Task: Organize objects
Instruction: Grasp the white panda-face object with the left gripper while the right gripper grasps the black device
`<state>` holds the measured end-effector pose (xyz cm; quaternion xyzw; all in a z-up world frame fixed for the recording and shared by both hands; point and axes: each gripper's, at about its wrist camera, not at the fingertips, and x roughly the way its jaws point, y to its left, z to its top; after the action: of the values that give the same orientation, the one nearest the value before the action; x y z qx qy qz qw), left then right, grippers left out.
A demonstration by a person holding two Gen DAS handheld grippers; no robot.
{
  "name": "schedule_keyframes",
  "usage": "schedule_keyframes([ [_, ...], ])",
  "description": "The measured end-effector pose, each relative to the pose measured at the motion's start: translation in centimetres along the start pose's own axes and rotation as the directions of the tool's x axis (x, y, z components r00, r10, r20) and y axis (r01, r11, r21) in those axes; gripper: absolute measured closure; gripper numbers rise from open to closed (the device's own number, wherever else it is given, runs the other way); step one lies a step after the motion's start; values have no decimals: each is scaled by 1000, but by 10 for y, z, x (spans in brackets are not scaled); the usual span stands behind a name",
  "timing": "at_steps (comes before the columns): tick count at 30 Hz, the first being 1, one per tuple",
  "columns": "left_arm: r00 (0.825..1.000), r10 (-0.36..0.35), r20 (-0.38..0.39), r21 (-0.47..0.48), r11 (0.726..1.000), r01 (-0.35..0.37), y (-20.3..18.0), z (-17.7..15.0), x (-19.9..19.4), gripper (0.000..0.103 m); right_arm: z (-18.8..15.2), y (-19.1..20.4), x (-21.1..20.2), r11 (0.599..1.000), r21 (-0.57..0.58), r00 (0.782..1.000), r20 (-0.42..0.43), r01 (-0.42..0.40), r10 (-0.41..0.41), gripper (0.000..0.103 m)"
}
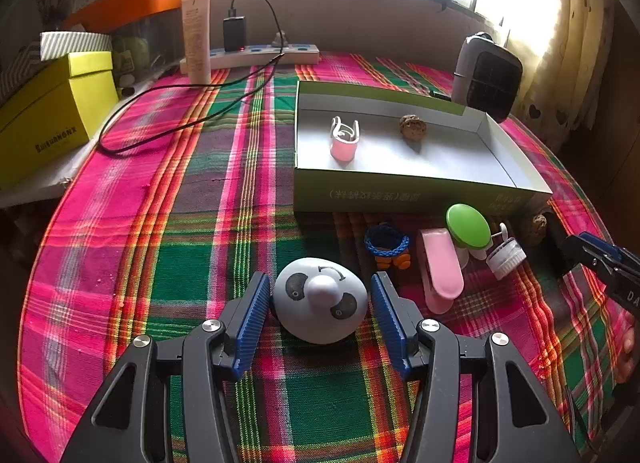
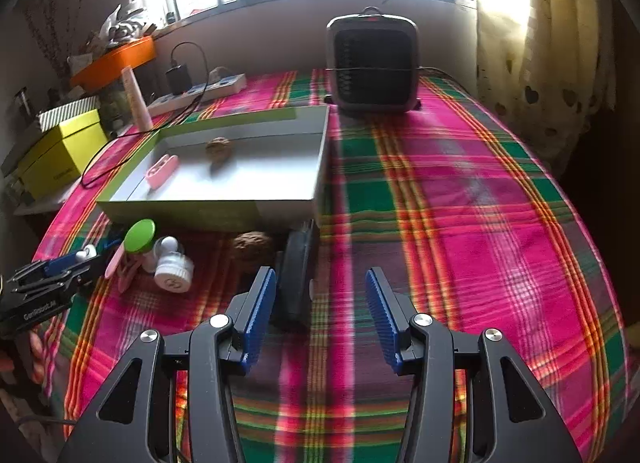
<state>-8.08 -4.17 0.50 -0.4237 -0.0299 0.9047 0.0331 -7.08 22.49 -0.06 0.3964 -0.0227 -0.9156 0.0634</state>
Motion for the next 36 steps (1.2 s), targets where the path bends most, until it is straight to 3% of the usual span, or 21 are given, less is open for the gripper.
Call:
schedule_keyframes([
  [19,1000,2,0,1,1000,-2,0,0,0,52,0,-28,0,997,72,999,5,35,-35,55],
  [36,1000,21,-3,17,1000,-21,0,-1,0,52,5,-14,6,1000,-3,1000,-3,12,-12,55],
])
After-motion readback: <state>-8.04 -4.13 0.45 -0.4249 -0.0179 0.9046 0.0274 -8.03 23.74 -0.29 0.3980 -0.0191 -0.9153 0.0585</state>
